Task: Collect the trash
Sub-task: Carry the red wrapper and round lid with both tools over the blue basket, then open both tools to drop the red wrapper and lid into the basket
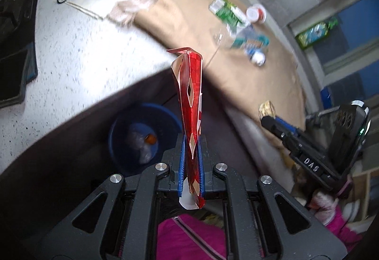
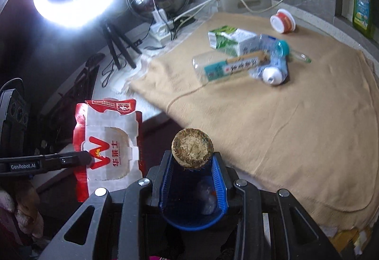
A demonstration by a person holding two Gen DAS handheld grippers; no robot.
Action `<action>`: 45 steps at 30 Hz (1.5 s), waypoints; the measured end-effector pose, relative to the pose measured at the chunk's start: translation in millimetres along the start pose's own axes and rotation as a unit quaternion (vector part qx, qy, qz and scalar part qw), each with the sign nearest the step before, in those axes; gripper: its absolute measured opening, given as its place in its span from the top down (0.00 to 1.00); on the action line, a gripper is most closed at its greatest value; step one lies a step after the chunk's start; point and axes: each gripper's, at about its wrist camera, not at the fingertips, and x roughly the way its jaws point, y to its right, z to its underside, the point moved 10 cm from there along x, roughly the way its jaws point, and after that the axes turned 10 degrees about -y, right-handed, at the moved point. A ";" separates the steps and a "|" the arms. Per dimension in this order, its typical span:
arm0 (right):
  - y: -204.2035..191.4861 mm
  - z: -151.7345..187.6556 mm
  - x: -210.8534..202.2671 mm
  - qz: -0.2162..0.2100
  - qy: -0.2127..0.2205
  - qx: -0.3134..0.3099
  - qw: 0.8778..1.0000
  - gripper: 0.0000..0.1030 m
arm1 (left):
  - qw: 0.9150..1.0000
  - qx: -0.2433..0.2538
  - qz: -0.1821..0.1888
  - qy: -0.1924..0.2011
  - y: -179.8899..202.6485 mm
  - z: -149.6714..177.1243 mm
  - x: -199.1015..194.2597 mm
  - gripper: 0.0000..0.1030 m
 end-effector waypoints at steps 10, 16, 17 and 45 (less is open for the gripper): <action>-3.2 38.7 47.3 0.024 -0.046 -0.007 0.999 0.68 | 0.998 0.006 -0.038 -0.052 -19.2 24.1 61.1 0.93; 3.2 54.3 72.0 0.035 -0.068 -0.004 0.997 0.68 | 0.995 -0.013 -0.054 -0.077 -38.3 35.0 96.9 0.93; 4.0 55.2 75.4 0.038 -0.070 -0.004 0.997 0.68 | 0.995 -0.011 -0.060 -0.080 -41.0 36.6 102.3 0.93; 9.1 62.1 138.2 0.053 -0.115 -0.011 0.992 0.52 | 0.985 -0.012 -0.145 -0.091 -69.8 41.0 143.2 0.72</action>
